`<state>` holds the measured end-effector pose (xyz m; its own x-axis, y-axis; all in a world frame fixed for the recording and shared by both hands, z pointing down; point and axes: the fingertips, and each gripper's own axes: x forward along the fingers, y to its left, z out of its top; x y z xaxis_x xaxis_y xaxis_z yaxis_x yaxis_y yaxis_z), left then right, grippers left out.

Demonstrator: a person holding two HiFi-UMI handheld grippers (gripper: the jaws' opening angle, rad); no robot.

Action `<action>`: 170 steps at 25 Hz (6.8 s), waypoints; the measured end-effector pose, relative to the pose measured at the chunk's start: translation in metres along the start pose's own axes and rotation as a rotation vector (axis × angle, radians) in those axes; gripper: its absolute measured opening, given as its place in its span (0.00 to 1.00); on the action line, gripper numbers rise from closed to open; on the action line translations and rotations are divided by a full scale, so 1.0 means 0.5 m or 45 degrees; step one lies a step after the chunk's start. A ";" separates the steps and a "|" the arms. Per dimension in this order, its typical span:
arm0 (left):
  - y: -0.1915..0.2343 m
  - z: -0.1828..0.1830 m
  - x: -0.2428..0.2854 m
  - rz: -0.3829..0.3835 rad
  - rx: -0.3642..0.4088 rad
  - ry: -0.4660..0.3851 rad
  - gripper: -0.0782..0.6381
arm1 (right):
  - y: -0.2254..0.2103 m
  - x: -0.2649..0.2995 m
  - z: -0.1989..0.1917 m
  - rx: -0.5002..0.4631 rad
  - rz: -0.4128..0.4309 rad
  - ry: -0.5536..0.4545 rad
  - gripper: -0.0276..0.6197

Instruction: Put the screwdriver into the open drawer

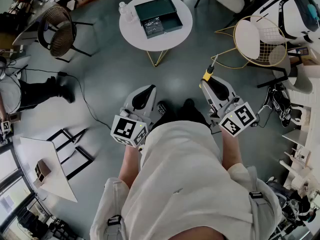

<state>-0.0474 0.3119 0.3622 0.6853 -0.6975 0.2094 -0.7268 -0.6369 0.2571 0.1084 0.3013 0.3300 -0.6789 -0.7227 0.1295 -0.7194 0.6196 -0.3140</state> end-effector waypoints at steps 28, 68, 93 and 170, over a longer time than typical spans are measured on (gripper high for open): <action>0.060 -0.042 0.011 0.064 -0.095 0.077 0.12 | -0.002 0.108 -0.041 0.095 0.139 0.122 0.16; 0.321 0.159 0.336 -0.017 -0.033 0.109 0.12 | -0.268 0.407 0.083 0.202 0.087 0.104 0.16; 0.534 0.255 0.517 -0.508 0.053 0.202 0.12 | -0.349 0.591 0.150 0.175 -0.348 0.009 0.16; 0.589 0.124 0.511 -0.214 -0.153 0.408 0.12 | -0.690 0.779 -0.548 -1.116 0.225 1.589 0.17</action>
<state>-0.0891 -0.0742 0.4330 0.7878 -0.4363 0.4348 -0.6056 -0.6774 0.4175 0.0519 -0.1099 0.7464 -0.1266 -0.1903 0.9735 -0.1723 0.9707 0.1674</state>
